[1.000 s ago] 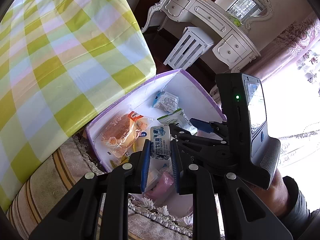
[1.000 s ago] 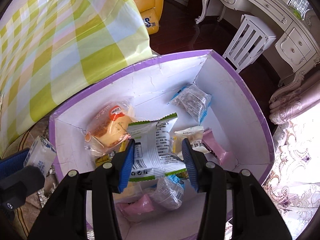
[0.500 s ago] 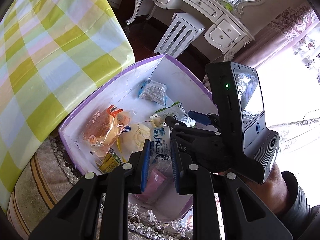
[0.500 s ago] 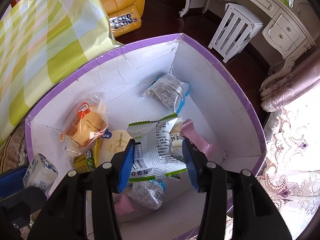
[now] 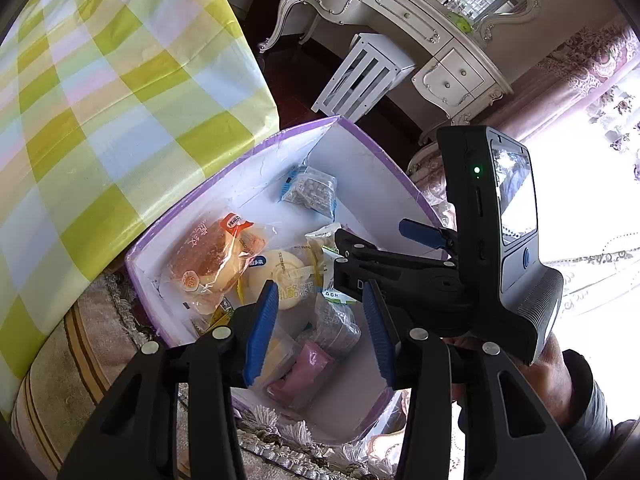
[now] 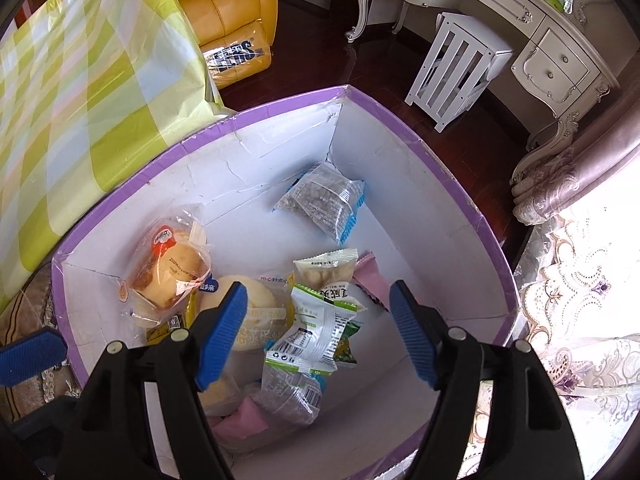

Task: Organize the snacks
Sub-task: 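Move both open tools back to the remaining snacks on the tablecloth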

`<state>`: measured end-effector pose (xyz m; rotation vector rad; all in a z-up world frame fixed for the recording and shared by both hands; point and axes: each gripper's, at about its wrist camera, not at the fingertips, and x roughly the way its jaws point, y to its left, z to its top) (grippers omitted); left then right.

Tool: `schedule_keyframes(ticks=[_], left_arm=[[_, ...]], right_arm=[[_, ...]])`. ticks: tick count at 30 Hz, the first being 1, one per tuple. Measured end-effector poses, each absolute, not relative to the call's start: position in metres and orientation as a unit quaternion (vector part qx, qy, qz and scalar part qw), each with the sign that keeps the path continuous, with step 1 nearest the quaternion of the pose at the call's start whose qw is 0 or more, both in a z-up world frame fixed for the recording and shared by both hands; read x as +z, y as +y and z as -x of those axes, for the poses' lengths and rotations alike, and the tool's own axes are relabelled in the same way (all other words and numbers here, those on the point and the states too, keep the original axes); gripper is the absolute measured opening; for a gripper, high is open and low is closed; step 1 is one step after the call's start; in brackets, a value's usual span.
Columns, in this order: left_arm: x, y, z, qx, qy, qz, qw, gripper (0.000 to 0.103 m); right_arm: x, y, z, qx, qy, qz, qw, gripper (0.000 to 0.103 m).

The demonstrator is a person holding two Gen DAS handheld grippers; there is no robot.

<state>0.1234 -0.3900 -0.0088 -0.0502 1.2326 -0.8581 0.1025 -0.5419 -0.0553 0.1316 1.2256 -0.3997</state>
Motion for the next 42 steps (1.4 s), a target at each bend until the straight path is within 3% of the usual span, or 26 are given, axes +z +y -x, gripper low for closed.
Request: schedule_keyframes(ticks=[16, 42], left_arm=[[0.026, -0.315, -0.155, -0.306, 0.498, 0.056, 0.810, 0.048], [0.045, -0.162, -0.194, -0.188, 0.450, 0.168, 0.857, 0.049]], right_arm=[[-0.019, -0.497, -0.121, -0.149, 0.534, -0.057, 0.830, 0.076], [0.016, -0.349, -0.171, 0.000, 0.483, -0.053, 0.874, 0.077]])
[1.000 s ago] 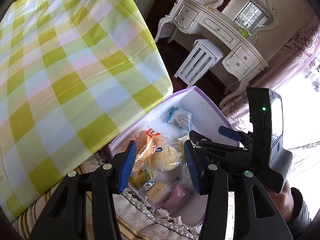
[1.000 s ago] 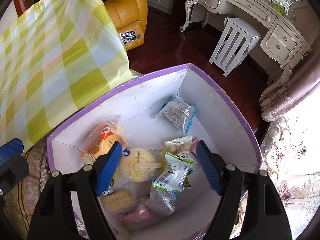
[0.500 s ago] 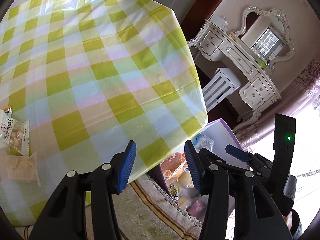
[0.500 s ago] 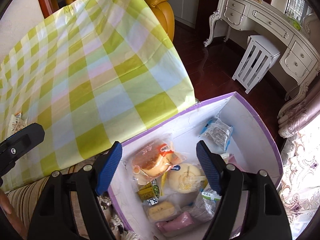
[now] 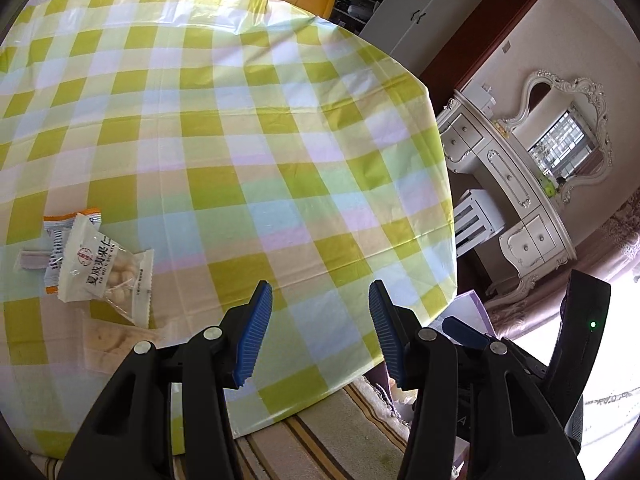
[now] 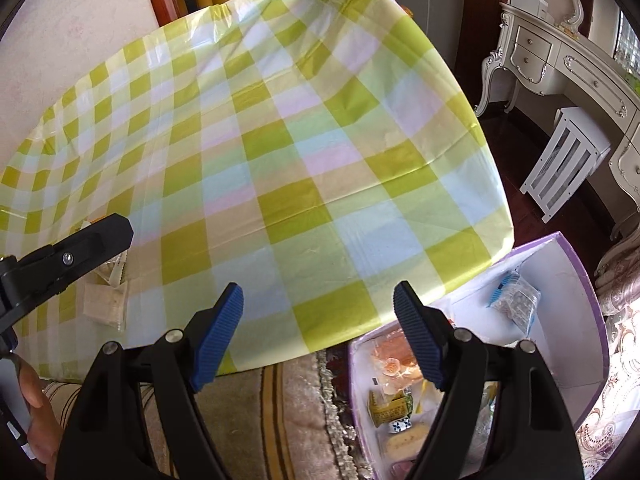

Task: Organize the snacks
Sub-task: 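Move both open tools back to the remaining snacks on the tablecloth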

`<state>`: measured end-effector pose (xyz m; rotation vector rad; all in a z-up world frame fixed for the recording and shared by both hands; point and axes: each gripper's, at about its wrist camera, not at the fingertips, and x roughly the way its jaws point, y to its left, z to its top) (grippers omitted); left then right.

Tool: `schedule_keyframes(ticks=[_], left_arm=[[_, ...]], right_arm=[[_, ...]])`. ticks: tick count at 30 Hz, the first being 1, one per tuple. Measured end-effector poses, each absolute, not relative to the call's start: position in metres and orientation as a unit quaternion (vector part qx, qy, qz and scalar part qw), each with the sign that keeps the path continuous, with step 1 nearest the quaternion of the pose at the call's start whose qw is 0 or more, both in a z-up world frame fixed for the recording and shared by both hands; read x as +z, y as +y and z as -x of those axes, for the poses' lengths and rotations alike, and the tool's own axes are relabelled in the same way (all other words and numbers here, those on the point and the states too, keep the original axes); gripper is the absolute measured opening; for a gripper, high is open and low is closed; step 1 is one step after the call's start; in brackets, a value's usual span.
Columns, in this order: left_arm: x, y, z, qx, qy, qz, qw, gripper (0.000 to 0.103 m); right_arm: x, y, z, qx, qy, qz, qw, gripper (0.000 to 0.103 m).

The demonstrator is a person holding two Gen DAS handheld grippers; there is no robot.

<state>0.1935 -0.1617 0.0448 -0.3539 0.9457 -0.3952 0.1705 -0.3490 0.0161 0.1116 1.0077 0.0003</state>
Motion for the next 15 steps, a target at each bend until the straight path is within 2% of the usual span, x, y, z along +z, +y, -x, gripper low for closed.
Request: schedule_keyframes(ticks=[15], left_arm=[[0.038, -0.056, -0.196, -0.109, 0.428, 0.242, 0.864, 0.049]], right_arm=[[0.013, -0.270, -0.190, 0.080, 0.483, -0.044, 0.871, 0.078]])
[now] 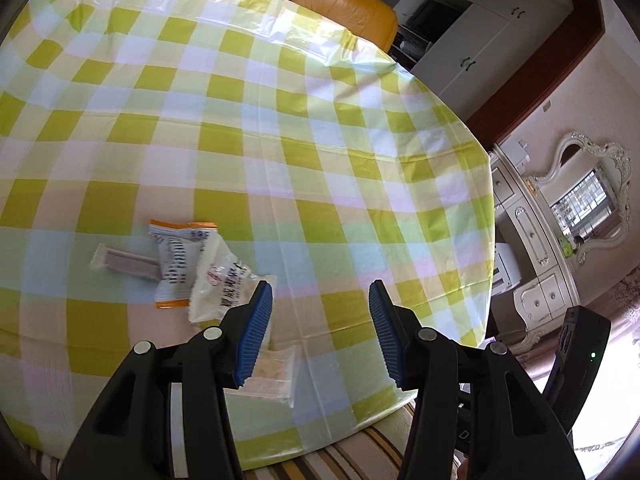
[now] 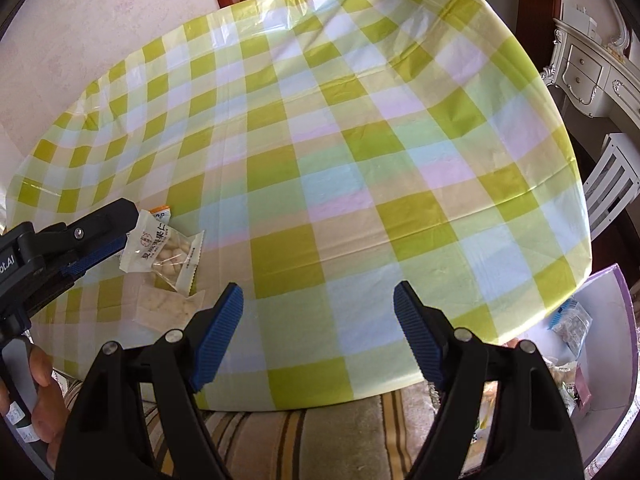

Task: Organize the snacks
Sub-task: 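Move both open tools back to the remaining snacks on the tablecloth, then grasp the white printed nut packet with the right tool while the left tool grasps the pink-wrapped stick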

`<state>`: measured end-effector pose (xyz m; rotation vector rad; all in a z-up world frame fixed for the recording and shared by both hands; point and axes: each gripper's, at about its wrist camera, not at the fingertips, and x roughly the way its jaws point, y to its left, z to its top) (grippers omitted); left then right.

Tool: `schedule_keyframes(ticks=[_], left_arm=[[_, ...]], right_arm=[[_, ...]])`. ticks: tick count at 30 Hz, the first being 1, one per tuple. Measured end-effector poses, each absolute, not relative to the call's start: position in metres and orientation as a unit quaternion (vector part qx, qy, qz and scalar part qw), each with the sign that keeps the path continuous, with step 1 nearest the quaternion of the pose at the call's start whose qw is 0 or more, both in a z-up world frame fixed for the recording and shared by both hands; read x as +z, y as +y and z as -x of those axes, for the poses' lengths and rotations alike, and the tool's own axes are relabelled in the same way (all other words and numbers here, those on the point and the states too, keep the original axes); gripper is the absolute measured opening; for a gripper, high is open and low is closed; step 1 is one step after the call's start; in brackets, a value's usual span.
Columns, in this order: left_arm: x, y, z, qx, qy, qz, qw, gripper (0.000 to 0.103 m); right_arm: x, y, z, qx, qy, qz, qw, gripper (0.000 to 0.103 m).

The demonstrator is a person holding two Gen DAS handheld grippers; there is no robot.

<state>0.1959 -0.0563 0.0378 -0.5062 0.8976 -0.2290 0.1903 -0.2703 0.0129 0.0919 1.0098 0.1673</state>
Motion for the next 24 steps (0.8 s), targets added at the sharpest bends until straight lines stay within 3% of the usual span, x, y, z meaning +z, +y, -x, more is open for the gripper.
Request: schedule_keyframes(ticks=[14, 24], left_arm=[[0.010, 0.054, -0.189, -0.007, 0.419, 0.333, 0.845, 0.049], [0.000, 0.070, -0.186, 0.011, 0.419, 0.352, 0.837, 0.049]], right_arm=[[0.004, -0.195, -0.199, 0.163, 0.498, 0.005, 0.852, 0.081], [-0.002, -0.149, -0.208, 0.195, 0.496, -0.003, 0.846, 0.082]])
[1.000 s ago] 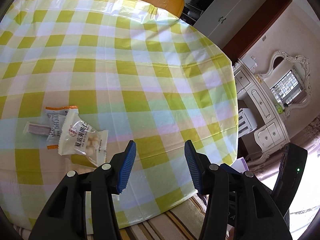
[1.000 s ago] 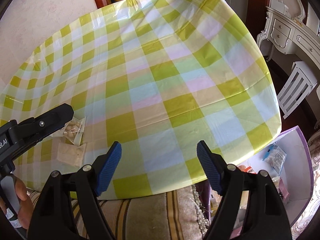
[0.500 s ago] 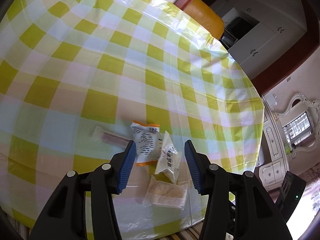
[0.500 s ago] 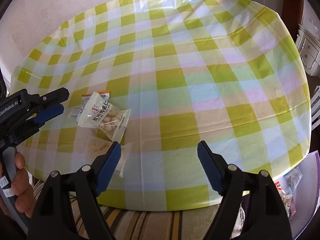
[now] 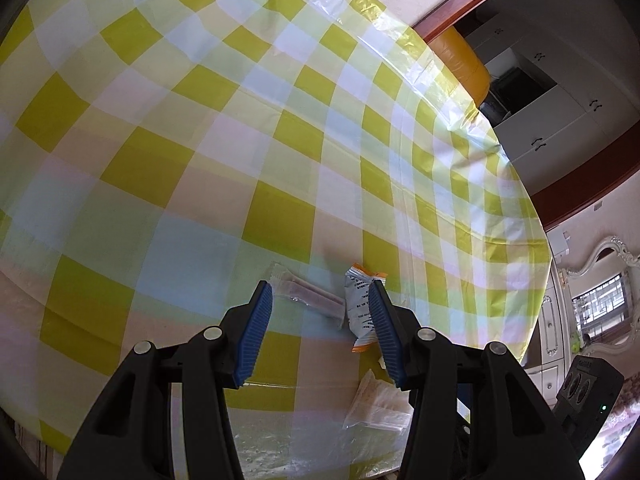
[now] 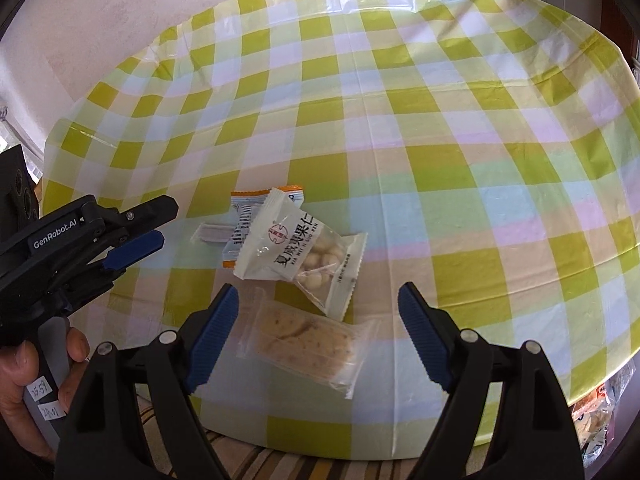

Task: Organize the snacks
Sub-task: 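Grasp the white printed nut packet with the right tool while the left tool grasps the pink-wrapped stick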

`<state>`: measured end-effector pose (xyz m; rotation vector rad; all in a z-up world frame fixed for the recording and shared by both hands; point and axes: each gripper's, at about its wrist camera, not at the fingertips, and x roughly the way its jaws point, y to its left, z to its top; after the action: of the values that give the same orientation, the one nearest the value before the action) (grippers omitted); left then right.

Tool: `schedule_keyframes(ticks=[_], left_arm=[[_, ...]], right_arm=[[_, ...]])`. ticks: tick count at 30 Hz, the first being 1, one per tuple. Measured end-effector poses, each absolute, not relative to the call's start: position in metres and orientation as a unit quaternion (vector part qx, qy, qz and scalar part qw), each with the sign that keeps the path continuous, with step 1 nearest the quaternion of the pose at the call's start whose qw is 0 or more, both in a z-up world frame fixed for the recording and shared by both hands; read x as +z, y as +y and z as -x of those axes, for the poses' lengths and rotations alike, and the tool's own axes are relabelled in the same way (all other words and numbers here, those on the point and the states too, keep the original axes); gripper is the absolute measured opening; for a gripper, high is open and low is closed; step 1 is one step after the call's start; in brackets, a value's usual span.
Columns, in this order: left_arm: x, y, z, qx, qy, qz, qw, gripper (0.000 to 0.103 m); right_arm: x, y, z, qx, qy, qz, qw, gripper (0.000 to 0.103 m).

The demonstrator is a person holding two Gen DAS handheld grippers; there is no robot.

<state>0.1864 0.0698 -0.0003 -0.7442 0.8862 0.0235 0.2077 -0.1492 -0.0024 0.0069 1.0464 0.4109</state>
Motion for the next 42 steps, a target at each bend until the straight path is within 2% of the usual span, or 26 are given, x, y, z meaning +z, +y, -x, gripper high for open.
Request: schedule_keyframes(ticks=[9, 17, 21, 22, 25, 29, 42], left_arm=[[-0.009, 0.075, -0.186, 0.013, 0.423, 0.362, 0.831, 0.049], [-0.020, 0.082, -0.186, 0.031, 0.436, 0.358, 0.825, 0.047], [-0.024, 0.076, -0.190, 0.021, 0.448, 0.348, 0.823, 0.035], [-0.024, 0.074, -0.191, 0.017, 0.451, 0.343, 0.824, 0.033], [-0.025, 0.065, -0.194, 0.003, 0.458, 0.329, 0.825, 0.030], [-0.029, 0.060, -0.198, 0.000, 0.467, 0.326, 0.822, 0.030], [-0.028, 0.047, -0.220, 0.006, 0.469, 0.307, 0.828, 0.030]], right_arm=[[-0.019, -0.114, -0.224, 0.230, 0.502, 0.148, 0.821, 0.082], [-0.025, -0.108, -0.242, 0.261, 0.491, 0.188, 0.810, 0.082], [-0.029, -0.109, -0.250, 0.267, 0.495, 0.173, 0.808, 0.082], [-0.030, -0.109, -0.252, 0.268, 0.495, 0.172, 0.809, 0.081], [-0.034, -0.109, -0.255, 0.270, 0.502, 0.166, 0.805, 0.057], [-0.033, -0.112, -0.255, 0.265, 0.495, 0.161, 0.812, 0.048], [-0.031, -0.133, -0.257, 0.237, 0.497, 0.102, 0.828, 0.045]])
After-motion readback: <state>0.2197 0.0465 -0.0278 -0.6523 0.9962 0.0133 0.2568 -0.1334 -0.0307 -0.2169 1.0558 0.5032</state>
